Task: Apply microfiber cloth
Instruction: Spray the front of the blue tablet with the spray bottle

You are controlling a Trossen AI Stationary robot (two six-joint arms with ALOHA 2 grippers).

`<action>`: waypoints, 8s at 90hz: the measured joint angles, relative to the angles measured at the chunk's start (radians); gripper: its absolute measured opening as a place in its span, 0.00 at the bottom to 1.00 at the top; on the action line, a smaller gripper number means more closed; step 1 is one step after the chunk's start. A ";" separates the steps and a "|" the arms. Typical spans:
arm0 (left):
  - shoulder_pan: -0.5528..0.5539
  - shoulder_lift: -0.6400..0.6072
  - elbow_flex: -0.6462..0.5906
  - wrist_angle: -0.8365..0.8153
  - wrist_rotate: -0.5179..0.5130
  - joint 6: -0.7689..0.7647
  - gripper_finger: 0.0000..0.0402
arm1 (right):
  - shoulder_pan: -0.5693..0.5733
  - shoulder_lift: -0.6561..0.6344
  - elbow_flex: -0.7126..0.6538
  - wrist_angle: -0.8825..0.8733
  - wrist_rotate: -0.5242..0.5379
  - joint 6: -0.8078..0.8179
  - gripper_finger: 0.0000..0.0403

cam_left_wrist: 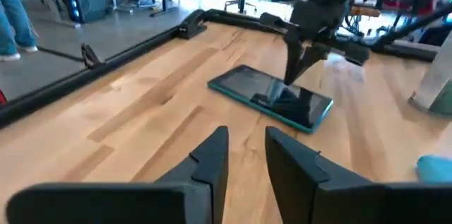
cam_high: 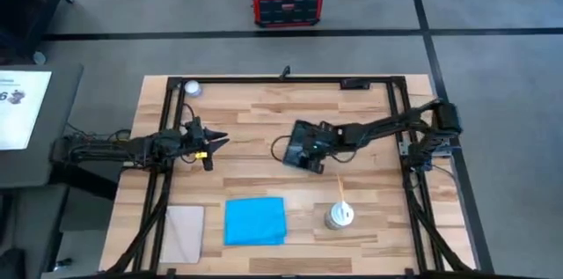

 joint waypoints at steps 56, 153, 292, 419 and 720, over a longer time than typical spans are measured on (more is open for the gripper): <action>0.174 0.413 0.019 0.258 0.105 -0.316 0.24 | 0.132 -0.083 -0.039 -0.255 0.162 0.144 0.00; 0.382 1.469 0.533 0.604 0.571 -0.266 0.35 | -0.050 -0.088 -0.347 0.226 0.275 0.151 0.00; 0.389 1.531 0.763 0.166 0.793 -0.440 0.35 | -0.056 -0.088 -0.352 0.263 0.010 0.172 0.00; 0.401 1.640 0.943 -0.127 0.867 -0.355 0.35 | -0.049 0.063 -0.251 0.370 -0.098 0.089 0.00; 0.282 1.537 0.972 0.096 0.920 -0.031 0.01 | -0.075 -0.051 -0.070 0.131 0.129 -0.015 0.00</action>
